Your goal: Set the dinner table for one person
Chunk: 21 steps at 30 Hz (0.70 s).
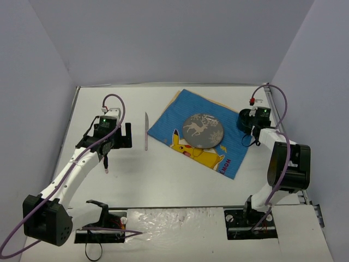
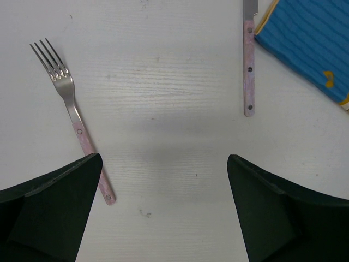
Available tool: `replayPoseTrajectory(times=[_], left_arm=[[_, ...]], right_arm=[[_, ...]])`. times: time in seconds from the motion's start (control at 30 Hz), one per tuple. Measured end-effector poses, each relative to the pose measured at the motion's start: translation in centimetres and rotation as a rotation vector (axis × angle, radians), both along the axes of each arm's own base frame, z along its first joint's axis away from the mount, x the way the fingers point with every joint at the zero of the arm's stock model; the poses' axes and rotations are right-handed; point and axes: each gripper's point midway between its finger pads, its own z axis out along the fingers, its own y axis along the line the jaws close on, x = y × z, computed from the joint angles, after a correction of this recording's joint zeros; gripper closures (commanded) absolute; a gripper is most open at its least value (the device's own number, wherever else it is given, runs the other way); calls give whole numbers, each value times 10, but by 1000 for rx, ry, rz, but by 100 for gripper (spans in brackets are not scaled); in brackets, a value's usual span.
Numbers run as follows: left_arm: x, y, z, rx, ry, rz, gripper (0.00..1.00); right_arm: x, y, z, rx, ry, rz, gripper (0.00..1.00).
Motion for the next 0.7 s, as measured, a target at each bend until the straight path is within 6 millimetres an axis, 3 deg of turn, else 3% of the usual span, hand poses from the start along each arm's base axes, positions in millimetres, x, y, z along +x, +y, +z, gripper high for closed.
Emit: replayPoseTrajectory(times=[0.53, 0.7], left_arm=[[2, 0, 1, 3, -8, 1, 3], [2, 1, 1, 2, -8, 2, 3]], right_arm=[[-1, -5, -8, -8, -37, 8, 95], [-1, -6, -8, -4, -41, 0, 88]])
